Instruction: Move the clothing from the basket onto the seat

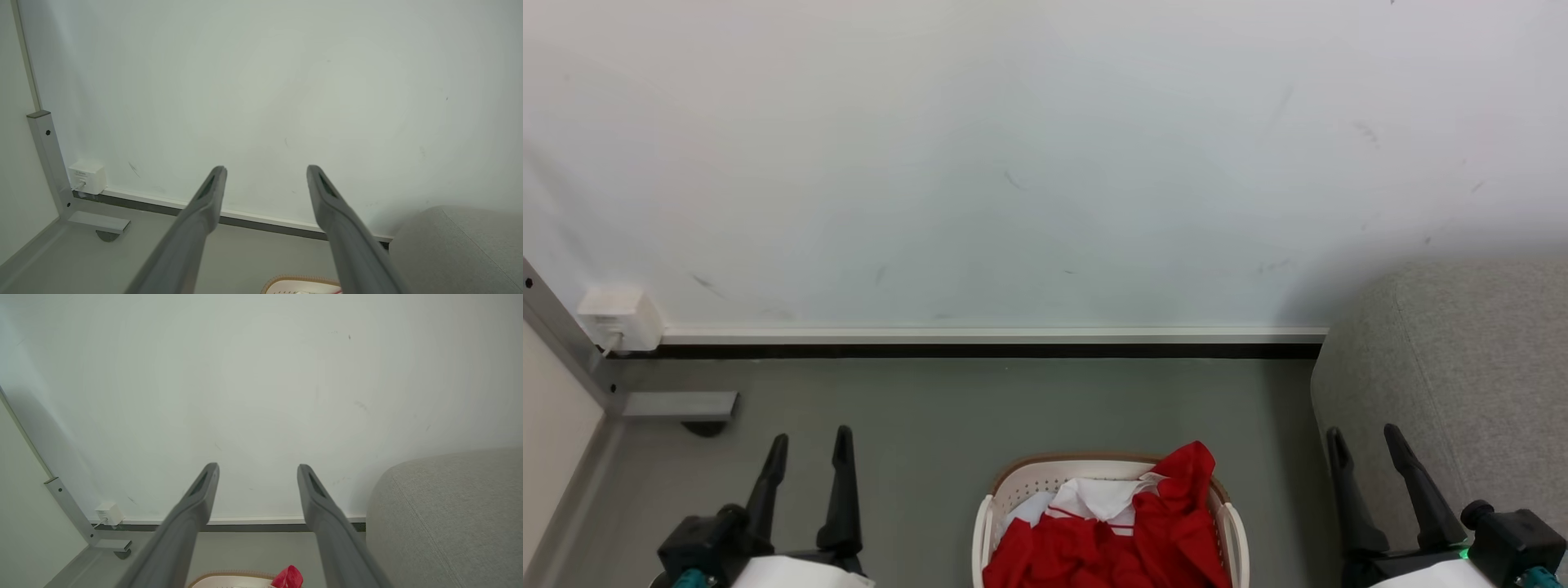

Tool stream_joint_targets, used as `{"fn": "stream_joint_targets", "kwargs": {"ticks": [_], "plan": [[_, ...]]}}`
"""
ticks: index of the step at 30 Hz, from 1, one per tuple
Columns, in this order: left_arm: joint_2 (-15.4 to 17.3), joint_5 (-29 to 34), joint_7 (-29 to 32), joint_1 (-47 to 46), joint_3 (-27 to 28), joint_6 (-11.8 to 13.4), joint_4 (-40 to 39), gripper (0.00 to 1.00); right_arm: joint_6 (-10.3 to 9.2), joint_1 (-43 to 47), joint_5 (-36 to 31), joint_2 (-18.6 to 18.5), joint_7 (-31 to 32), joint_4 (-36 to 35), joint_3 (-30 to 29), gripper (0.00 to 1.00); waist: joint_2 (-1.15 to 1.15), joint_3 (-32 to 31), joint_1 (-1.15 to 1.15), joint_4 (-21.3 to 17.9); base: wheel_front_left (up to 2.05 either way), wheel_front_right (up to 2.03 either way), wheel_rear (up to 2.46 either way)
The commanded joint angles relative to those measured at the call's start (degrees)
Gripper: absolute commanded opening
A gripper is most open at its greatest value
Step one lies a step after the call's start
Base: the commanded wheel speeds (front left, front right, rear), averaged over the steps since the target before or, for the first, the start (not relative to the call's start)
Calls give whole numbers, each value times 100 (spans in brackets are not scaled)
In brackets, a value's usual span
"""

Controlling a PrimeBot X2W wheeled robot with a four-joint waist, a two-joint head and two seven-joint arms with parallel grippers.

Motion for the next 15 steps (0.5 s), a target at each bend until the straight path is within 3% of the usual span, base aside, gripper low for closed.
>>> {"fn": "stream_joint_targets", "kwargs": {"ticks": [1, 15], "plan": [[49, 175, -62, 48, -10, -5, -37, 100, -10, 27, -127, -34, -45, 2, 24, 100, 0, -4, 0, -3, 0, 0, 0], [52, 728, -203, 91, -67, 6, -26, 100, -11, 34, -600, -12, -194, -29, 111, 100, 0, -23, 0, -55, 0, 0, 0]]}}
